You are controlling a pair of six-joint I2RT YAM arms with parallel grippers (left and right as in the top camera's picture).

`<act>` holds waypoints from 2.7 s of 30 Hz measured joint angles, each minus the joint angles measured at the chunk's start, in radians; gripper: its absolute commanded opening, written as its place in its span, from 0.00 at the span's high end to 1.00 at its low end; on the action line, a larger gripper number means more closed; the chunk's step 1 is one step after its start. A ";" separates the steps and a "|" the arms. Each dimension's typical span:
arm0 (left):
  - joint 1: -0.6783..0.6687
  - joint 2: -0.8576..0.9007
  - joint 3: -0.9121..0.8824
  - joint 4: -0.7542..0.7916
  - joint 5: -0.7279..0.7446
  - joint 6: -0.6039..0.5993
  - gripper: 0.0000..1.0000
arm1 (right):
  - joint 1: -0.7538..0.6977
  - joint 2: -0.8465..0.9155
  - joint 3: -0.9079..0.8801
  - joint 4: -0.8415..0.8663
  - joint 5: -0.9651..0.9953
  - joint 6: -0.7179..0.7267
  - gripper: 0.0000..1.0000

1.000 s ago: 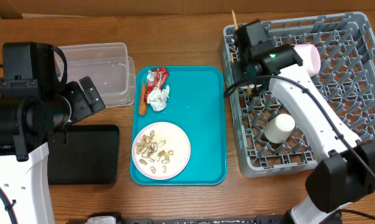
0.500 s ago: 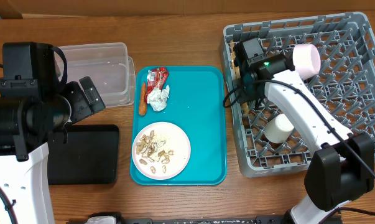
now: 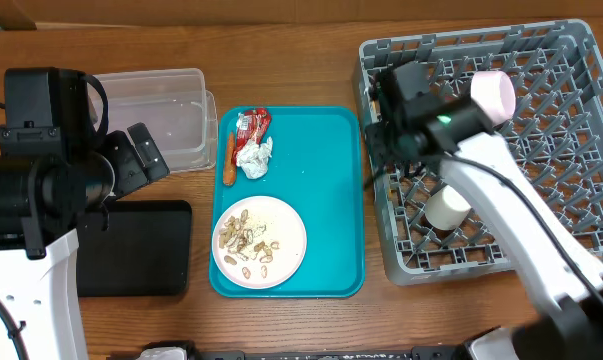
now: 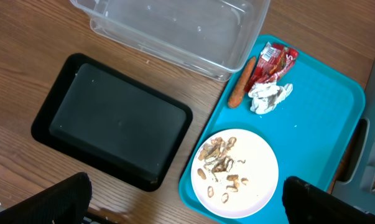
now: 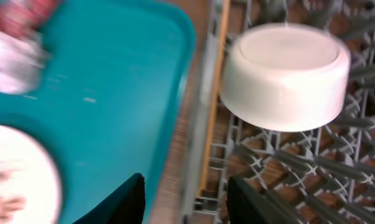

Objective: Sort waste into correct bins and load items into the dishwasher

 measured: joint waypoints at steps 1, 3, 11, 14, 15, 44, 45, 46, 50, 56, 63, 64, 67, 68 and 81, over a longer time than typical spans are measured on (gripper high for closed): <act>0.000 0.000 0.000 0.000 0.000 0.000 0.00 | 0.001 -0.028 0.005 0.000 -0.025 0.003 0.55; 0.000 0.000 0.000 0.000 0.000 0.000 0.00 | 0.001 -0.080 0.011 -0.002 -0.076 0.006 0.54; 0.000 0.000 0.000 0.000 0.000 0.000 0.00 | 0.002 -0.166 0.012 -0.021 -0.164 0.014 0.54; 0.000 0.000 0.000 0.000 0.000 0.000 0.00 | -0.002 -0.211 0.012 -0.023 -0.146 0.014 0.52; 0.000 0.000 0.000 0.000 0.000 0.000 0.00 | -0.005 -0.238 0.012 -0.023 -0.136 0.017 0.49; 0.000 0.000 0.000 0.000 0.000 0.023 0.00 | -0.099 -0.661 0.023 -0.090 -0.086 0.074 0.00; 0.000 0.000 0.000 0.000 0.000 0.023 0.00 | -0.099 -0.661 0.023 -0.105 -0.087 0.075 0.00; 0.000 0.000 0.000 0.000 0.000 0.023 0.00 | -0.098 -0.661 0.023 -0.119 -0.087 0.076 0.00; 0.000 0.000 0.000 0.000 0.000 0.023 0.00 | -0.099 -0.661 0.023 -0.137 -0.085 0.076 0.00; 0.000 0.000 0.000 0.000 0.000 0.023 0.00 | -0.099 -0.661 0.021 -0.129 -0.086 0.030 0.00; 0.000 0.000 0.000 -0.002 0.000 0.023 0.00 | -0.124 -0.764 -0.161 0.041 -0.103 -0.078 0.00; 0.000 0.000 0.000 -0.002 0.000 0.023 0.00 | -0.130 -0.794 -0.213 0.097 -0.106 -0.087 0.00; 0.000 0.000 -0.001 -0.003 0.000 0.024 0.00 | -0.145 -0.906 -0.409 0.266 -0.107 -0.100 0.00; 0.000 0.000 -0.001 -0.003 0.000 0.024 0.00 | -0.148 -0.947 -0.481 0.328 -0.108 -0.103 0.00; 0.000 0.000 -0.002 -0.003 0.000 0.026 0.00 | -0.151 -1.346 -1.234 0.810 -0.160 -0.106 0.00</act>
